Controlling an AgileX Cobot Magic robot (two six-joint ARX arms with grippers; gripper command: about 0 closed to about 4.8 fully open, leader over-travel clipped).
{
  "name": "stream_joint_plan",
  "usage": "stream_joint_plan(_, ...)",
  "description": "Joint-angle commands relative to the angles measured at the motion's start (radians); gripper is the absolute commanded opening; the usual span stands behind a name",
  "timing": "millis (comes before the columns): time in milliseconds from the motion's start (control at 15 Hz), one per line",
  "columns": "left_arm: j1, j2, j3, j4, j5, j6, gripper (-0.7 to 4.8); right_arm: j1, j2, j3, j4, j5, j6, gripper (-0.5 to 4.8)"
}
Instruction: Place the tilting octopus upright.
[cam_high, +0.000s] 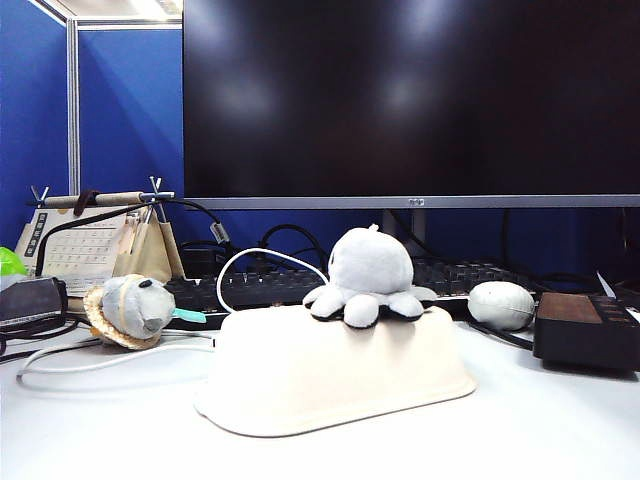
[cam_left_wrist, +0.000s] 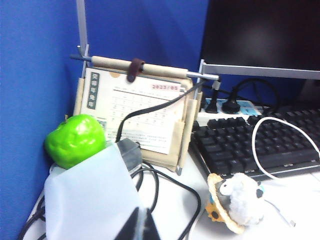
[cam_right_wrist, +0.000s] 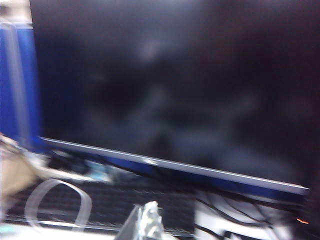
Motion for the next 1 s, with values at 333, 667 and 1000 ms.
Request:
stream_joint_plan(333,0.0,0.0,0.002,0.01,0.0,0.001,-0.05,-0.246,-0.003,-0.209,0.136,-0.309,0.005,-0.05)
stream_joint_plan(667,0.0,0.0,0.002,0.01,0.0,0.001,-0.05,-0.253,-0.003,-0.311,0.224,-0.3,0.004,-0.05)
stream_joint_plan(1000,0.0,0.0,0.002,0.01,0.0,0.001,-0.05,-0.302,-0.003,-0.375,0.276,-0.299,0.004,-0.05)
